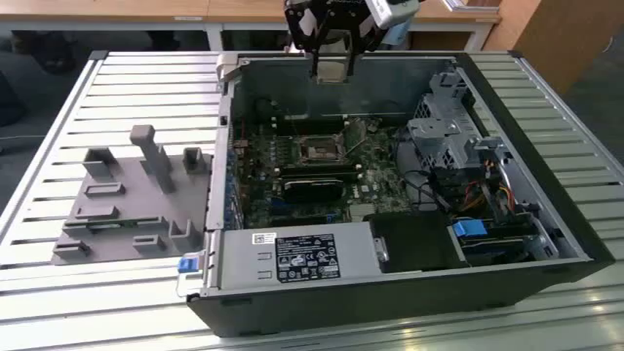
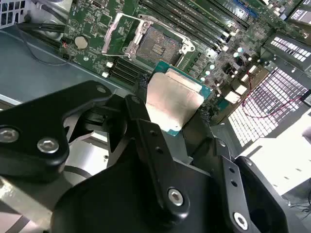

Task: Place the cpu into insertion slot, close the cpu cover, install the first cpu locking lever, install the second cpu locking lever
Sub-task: 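Place the cpu into insertion slot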

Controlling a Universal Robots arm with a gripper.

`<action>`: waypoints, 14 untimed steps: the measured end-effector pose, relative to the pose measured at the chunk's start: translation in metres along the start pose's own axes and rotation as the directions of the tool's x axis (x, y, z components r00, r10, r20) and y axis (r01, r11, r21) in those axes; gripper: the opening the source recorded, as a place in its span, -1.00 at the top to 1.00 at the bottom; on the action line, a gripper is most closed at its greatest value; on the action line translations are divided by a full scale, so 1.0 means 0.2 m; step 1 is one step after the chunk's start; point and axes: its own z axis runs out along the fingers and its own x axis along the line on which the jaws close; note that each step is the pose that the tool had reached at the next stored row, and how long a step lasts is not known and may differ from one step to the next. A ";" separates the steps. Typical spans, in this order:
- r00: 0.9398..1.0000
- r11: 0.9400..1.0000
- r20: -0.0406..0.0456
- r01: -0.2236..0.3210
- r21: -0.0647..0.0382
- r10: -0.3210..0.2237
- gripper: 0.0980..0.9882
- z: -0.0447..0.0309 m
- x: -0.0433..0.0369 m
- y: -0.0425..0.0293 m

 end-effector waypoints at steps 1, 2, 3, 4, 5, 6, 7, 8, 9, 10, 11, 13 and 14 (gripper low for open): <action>1.000 1.000 0.000 0.000 0.000 0.000 0.01 0.000 0.000 0.000; 1.000 1.000 0.000 0.000 0.000 0.000 0.01 0.000 0.000 0.000; 1.000 1.000 0.000 -0.001 0.000 0.001 0.01 0.000 0.000 0.000; 1.000 1.000 0.000 -0.002 0.000 0.002 0.01 0.000 0.000 0.000; 1.000 1.000 0.001 -0.005 0.000 0.005 0.01 0.000 0.000 0.000; 1.000 1.000 0.001 -0.010 0.000 0.010 0.01 0.000 0.000 0.000; 1.000 1.000 0.001 -0.016 0.000 0.016 0.01 0.000 0.000 0.000; 1.000 1.000 0.002 -0.027 -0.001 0.027 0.01 0.000 0.000 0.000; 0.999 0.999 0.004 -0.041 -0.001 0.041 0.01 0.000 0.000 0.000; 0.998 0.998 0.005 -0.058 -0.001 0.058 0.01 0.000 0.000 0.000; 0.997 0.997 0.007 -0.076 -0.002 0.076 0.01 0.001 0.000 0.000; 0.994 0.994 0.010 -0.112 -0.002 0.112 0.01 0.002 0.000 0.000; 0.992 0.992 0.011 -0.129 -0.003 0.129 0.01 0.002 0.000 0.000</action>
